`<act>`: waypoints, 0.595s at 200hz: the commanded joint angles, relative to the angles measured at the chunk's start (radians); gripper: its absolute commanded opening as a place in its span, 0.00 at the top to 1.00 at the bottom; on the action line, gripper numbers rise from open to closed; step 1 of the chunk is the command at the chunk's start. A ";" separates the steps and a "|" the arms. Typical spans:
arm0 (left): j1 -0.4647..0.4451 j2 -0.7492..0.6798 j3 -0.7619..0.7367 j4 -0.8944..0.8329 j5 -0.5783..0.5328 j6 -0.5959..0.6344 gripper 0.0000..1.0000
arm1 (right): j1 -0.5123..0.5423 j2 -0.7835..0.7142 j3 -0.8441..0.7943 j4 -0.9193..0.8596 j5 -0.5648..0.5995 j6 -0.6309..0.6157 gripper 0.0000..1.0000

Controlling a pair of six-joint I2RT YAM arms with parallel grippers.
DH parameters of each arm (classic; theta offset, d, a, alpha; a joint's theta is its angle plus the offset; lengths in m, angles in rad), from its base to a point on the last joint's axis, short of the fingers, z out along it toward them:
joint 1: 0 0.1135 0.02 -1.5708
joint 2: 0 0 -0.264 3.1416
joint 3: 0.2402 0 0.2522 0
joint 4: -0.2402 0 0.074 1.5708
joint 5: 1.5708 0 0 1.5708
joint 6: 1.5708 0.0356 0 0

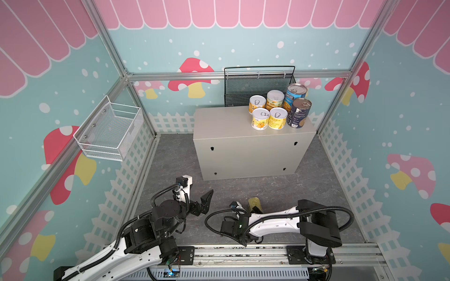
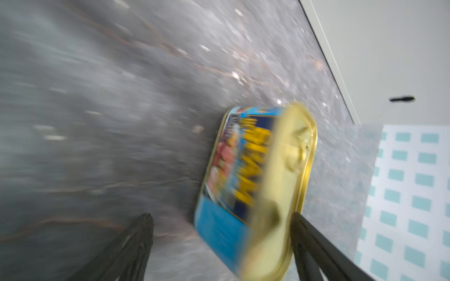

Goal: Place and organize the canned foods onto the counter

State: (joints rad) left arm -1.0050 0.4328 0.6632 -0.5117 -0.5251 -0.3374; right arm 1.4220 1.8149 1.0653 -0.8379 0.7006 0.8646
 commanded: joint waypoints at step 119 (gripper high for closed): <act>-0.004 0.031 0.053 -0.066 -0.027 -0.028 0.01 | -0.102 -0.553 -0.329 0.291 -0.269 0.054 0.01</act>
State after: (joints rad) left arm -1.0050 0.4660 0.7059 -0.5636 -0.5648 -0.3424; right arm 1.3998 1.3739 0.8547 -0.6563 0.5335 0.8791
